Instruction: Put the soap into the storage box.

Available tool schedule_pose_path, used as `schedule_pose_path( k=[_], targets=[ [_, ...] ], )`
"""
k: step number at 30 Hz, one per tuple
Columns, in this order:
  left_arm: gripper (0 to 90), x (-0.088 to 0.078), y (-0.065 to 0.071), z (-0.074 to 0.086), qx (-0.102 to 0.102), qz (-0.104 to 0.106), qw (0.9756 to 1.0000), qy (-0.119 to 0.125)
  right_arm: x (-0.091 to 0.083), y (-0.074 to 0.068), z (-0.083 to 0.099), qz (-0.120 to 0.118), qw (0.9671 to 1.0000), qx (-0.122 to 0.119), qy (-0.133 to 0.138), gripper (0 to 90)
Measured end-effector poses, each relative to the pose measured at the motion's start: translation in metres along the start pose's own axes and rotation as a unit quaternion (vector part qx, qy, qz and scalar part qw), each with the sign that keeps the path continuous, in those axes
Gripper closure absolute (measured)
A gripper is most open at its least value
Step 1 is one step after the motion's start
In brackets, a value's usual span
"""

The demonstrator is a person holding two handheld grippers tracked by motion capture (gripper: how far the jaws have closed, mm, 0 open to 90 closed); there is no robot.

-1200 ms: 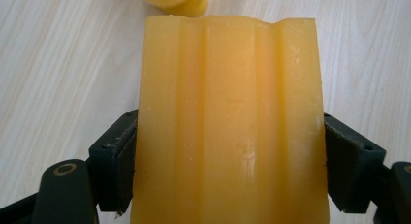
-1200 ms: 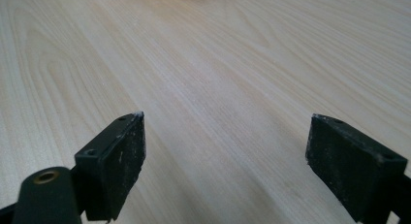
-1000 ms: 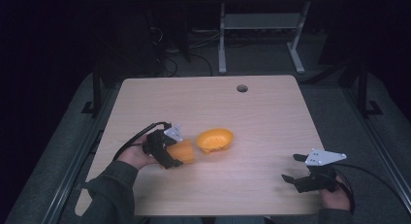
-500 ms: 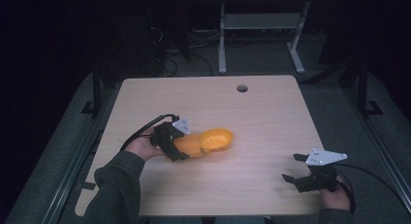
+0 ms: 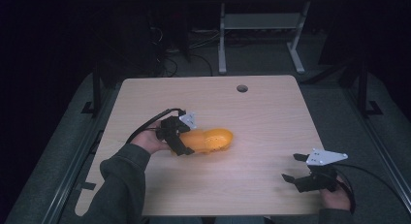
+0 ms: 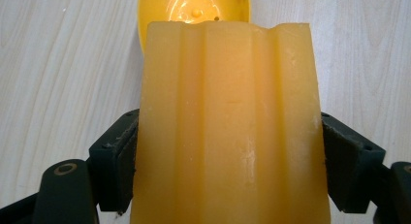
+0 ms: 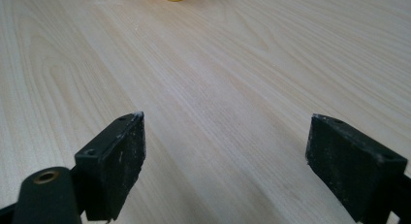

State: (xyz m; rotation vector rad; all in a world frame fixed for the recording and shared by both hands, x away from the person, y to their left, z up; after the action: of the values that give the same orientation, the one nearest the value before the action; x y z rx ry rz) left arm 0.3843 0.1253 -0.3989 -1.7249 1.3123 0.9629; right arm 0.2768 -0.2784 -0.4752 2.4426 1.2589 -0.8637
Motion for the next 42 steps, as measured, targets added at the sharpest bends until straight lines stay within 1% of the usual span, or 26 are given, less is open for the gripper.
schedule_pose_path(
  k=[2, 6, 9, 12, 13, 14, 16, 19, 22, 24, 25, 29, 32, 35, 40, 42],
  targets=[
    [20.6, 0.000, -0.001, -0.003, 0.004, -0.003, 1.0000, -0.001, 0.000, 0.000, 0.000, -0.001, 1.0000, -0.001, 0.000, 13.7],
    [20.6, 0.001, -0.004, -0.008, 0.003, 0.002, 1.0000, 0.005, 0.000, 0.000, 0.000, -0.001, 1.0000, -0.001, 0.001, 13.7],
    [20.6, 0.003, -0.005, -0.011, 0.008, 0.001, 1.0000, -0.004, -0.001, 0.000, 0.000, -0.001, 1.0000, 0.000, 0.002, 13.7],
    [20.6, 0.003, -0.007, -0.015, 0.012, 0.003, 0.9999, -0.005, 0.000, 0.000, 0.000, -0.002, 1.0000, 0.000, 0.003, 13.7],
    [20.6, 0.003, -0.007, -0.016, 0.010, 0.003, 0.9999, -0.004, 0.000, 0.000, 0.000, -0.002, 1.0000, 0.000, 0.003, 13.7],
    [20.6, 0.003, -0.008, -0.018, 0.014, -0.001, 0.9999, -0.003, 0.000, 0.000, 0.000, -0.002, 1.0000, 0.000, 0.003, 13.7],
    [20.6, 0.003, -0.008, -0.022, 0.015, 0.002, 0.9999, -0.001, 0.000, 0.000, 0.000, -0.003, 1.0000, 0.002, 0.004, 13.7],
    [20.6, 0.004, -0.009, -0.028, 0.023, 0.003, 0.9997, -0.002, 0.000, 0.000, 0.000, -0.002, 1.0000, 0.001, 0.006, 13.7],
    [20.7, 0.006, -0.011, -0.034, 0.026, 0.004, 0.9996, 0.000, -0.001, 0.000, 0.000, -0.003, 1.0000, 0.002, 0.006, 13.7],
    [20.7, 0.008, -0.012, -0.037, 0.025, 0.007, 0.9997, 0.004, -0.001, 0.000, 0.000, -0.003, 1.0000, 0.001, 0.007, 13.7],
    [20.6, 0.008, -0.012, -0.039, 0.027, 0.004, 0.9996, 0.004, -0.001, 0.000, 0.000, -0.003, 1.0000, 0.001, 0.007, 13.7],
    [20.7, 0.012, -0.013, -0.047, 0.035, 0.006, 0.9994, 0.002, -0.001, 0.001, 0.000, -0.003, 1.0000, 0.002, 0.007, 13.7],
    [20.6, 0.014, -0.014, -0.053, 0.039, 0.006, 0.9992, 0.006, -0.001, 0.001, 0.000, -0.003, 1.0000, 0.003, 0.008, 13.7],
    [20.6, 0.016, -0.015, -0.057, 0.039, 0.012, 0.9991, 0.013, -0.001, 0.001, 0.000, -0.003, 1.0000, 0.003, 0.007, 13.7],
    [20.6, 0.022, -0.017, -0.059, 0.037, 0.014, 0.9991, 0.012, -0.002, 0.000, 0.000, -0.004, 1.0000, 0.005, 0.007, 13.7],
    [20.7, 0.024, -0.018, -0.060, 0.036, 0.015, 0.9992, 0.012, -0.002, 0.000, 0.000, -0.003, 1.0000, 0.002, 0.009, 13.7]
  ],
)
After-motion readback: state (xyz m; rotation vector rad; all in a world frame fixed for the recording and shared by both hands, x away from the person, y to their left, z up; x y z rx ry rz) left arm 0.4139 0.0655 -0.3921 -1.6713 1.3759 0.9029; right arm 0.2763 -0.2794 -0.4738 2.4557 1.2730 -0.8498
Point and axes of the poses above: each handheld gripper's, and its own axes: x roughly forward along the jaws, z roughly out of its underside, y roughly to its right, the point moved 3 cm from there along x, roughly forward along the jaws, and after that the axes turned 5 degrees about -z, right-handed, at the moved point
